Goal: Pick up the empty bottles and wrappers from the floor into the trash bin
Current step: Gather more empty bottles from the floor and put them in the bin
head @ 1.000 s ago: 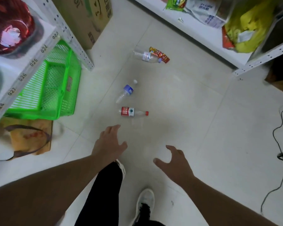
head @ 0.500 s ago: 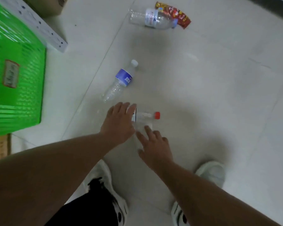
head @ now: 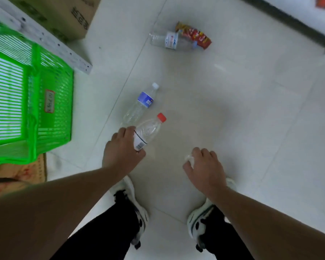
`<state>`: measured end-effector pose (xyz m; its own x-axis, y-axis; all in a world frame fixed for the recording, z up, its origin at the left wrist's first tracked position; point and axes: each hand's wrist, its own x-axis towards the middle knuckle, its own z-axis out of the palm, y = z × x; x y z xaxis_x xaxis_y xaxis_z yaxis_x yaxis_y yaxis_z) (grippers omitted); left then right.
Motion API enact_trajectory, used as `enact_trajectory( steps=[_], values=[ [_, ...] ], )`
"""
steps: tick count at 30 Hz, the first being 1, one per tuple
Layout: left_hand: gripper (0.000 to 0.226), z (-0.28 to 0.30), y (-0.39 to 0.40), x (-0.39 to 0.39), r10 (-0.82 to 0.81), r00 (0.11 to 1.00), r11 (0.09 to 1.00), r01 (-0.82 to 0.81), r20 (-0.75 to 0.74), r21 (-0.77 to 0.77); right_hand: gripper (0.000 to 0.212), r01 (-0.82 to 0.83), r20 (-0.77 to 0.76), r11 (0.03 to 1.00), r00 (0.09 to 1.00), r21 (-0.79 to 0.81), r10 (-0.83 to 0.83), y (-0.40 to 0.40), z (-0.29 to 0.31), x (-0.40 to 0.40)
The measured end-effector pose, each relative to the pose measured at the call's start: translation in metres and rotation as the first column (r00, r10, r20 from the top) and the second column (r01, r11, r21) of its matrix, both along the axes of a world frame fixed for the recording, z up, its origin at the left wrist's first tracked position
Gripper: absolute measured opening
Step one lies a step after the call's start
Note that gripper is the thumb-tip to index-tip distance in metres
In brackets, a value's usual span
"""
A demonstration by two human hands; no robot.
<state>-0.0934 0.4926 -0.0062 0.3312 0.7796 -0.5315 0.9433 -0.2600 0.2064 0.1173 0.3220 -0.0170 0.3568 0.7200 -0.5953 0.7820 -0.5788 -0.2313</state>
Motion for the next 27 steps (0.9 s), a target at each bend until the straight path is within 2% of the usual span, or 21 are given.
enact_trajectory(
  steps=[4,7,9,14,20,27],
  values=[
    [0.068,0.085,0.011,0.007,0.078,0.997,0.996,-0.079,0.027,0.034,0.045,0.070,-0.014,0.997,0.997,-0.026,-0.071,0.027,0.091,0.038],
    [0.066,0.134,0.020,0.016,0.171,0.984,0.984,-0.173,0.059,0.034,0.027,0.080,-0.062,0.997,0.995,-0.018,-0.081,0.048,0.144,0.063],
    [0.064,0.161,0.024,0.021,0.242,0.967,0.969,-0.245,0.074,0.035,0.018,0.073,-0.107,0.997,0.991,-0.015,-0.074,0.061,0.172,0.075],
    [0.060,0.202,0.028,0.019,0.386,0.918,0.919,-0.391,0.088,0.045,0.025,0.016,-0.179,0.999,0.984,0.048,-0.008,0.090,0.219,0.086],
    [0.058,0.198,0.030,-0.004,0.488,0.865,0.868,-0.495,0.115,0.041,0.044,-0.166,-0.158,0.981,0.971,0.102,0.181,0.129,0.219,0.081],
    [0.060,0.127,0.048,-0.039,0.604,0.787,0.796,-0.602,0.129,-0.057,0.049,-0.251,-0.121,0.964,0.958,0.092,0.261,0.203,0.166,0.048]
  ],
)
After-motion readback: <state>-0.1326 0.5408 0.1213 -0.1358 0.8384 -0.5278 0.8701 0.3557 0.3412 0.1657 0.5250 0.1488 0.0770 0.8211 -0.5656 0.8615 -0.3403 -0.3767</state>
